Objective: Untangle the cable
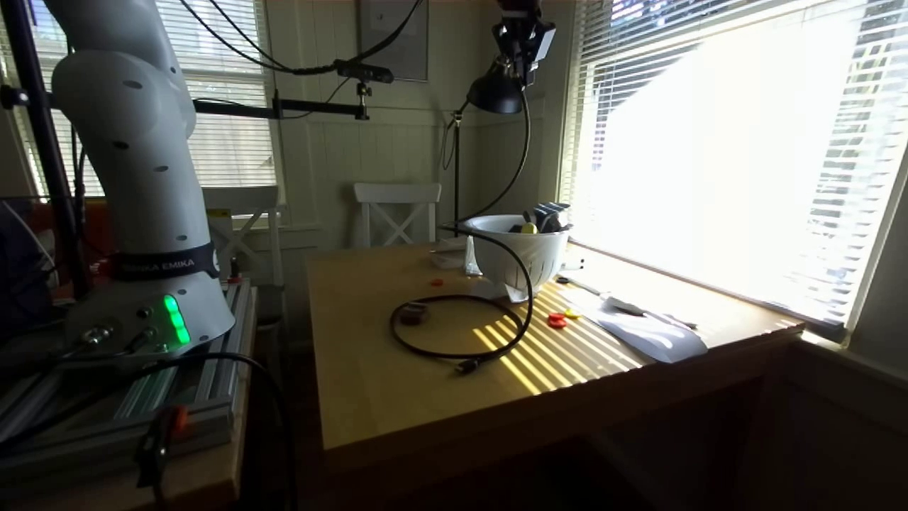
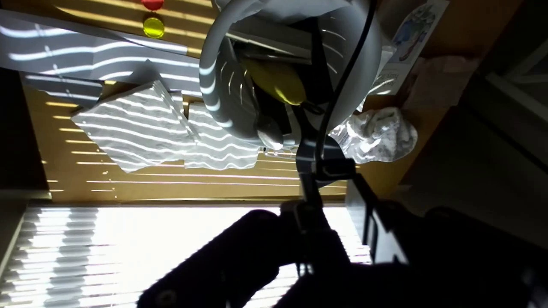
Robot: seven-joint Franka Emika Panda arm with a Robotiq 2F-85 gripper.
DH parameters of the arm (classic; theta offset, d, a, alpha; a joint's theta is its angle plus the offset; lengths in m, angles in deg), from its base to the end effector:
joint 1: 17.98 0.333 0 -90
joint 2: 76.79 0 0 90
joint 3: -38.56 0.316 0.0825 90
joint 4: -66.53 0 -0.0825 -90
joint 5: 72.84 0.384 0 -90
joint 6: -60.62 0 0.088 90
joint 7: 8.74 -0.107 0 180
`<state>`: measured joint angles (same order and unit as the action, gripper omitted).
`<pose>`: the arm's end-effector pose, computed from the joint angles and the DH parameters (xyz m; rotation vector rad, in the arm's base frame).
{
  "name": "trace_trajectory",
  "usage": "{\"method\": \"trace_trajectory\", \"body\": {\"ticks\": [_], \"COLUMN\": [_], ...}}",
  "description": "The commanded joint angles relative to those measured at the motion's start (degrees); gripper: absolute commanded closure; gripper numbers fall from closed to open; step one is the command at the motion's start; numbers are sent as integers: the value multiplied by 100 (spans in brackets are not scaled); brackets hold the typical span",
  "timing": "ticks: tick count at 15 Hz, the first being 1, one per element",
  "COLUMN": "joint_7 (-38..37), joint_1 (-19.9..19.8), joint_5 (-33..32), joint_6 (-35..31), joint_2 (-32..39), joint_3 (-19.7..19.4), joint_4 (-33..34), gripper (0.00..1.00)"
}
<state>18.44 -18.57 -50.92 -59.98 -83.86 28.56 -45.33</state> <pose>0.5435 -0.0879 0.5621 -2.8177 -0.1929 -0.5401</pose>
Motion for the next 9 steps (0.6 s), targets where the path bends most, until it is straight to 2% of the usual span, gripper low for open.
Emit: {"method": "trace_trajectory", "body": {"ticks": [1, 3, 6, 7, 8, 9], "joint_7": [1053, 1864, 2912, 3015, 3053, 3100], "joint_1": [-117, -319, -726, -862, -966, -1045], "joint_5": [1345, 1903, 2010, 2022, 1907, 1758], "joint_6": [496, 903, 1677, 1931, 2102, 2185], "joint_2": [654, 984, 1604, 1809, 1894, 1904], "joint_3": [-148, -154, -147, -131, -98, -72], "joint_4": [391, 482, 868, 1021, 1110, 1135], "gripper": [94, 94, 94, 85, 55, 59]}}
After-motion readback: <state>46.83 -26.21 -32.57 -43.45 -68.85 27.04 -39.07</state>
